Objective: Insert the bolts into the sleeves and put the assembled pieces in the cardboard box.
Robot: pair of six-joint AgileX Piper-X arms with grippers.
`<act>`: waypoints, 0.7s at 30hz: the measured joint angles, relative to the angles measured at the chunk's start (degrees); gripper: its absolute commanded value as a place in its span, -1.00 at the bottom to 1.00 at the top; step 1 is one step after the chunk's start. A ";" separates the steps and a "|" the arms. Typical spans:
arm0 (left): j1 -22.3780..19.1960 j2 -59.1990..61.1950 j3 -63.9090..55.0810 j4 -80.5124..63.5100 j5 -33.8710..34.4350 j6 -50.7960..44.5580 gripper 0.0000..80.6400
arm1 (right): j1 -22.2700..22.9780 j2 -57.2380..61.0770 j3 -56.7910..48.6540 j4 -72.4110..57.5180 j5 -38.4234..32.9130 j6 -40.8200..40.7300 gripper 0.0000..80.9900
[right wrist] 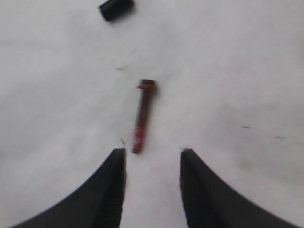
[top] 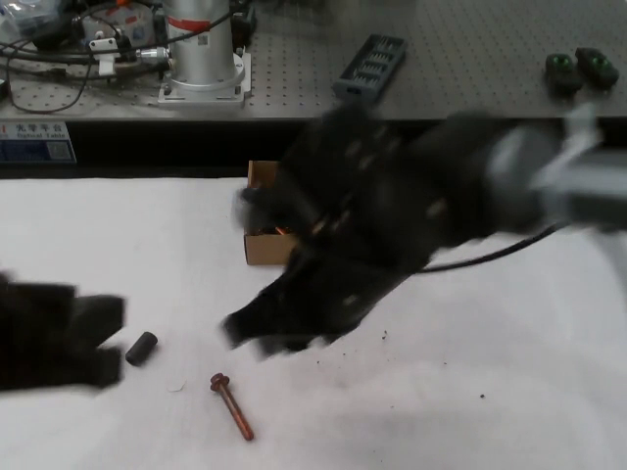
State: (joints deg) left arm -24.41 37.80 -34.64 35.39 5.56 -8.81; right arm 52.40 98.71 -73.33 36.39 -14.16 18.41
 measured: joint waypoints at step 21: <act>4.74 58.63 -30.37 11.99 -8.77 10.89 -0.18 | -3.33 -45.37 27.71 13.11 21.21 -6.89 -0.29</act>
State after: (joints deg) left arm -19.67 96.43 -65.02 47.39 -3.21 2.09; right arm 49.07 53.34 -45.62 49.50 7.05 11.53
